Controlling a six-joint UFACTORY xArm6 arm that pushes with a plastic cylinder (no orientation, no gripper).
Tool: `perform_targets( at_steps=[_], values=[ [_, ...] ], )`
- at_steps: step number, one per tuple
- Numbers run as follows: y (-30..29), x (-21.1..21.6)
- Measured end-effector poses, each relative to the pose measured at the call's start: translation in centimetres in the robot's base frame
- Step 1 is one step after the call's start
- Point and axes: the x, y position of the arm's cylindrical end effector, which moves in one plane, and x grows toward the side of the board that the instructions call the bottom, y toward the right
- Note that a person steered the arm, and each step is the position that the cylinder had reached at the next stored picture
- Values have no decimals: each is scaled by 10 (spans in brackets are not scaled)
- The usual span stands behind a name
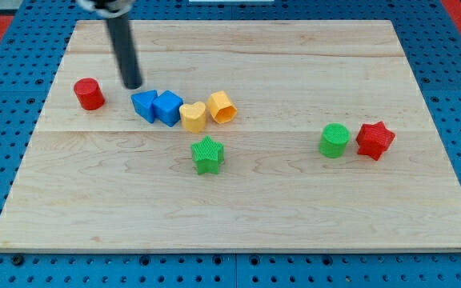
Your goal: Push the blue cube to the left side of the yellow hexagon
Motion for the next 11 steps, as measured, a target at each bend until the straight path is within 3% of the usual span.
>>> perform_targets(
  at_steps=[2,4,5,6,9,10,11],
  values=[
    [13,48],
    [114,49],
    [118,46],
    [64,50],
    [32,-17],
    [77,-28],
    [118,-4]
  ],
)
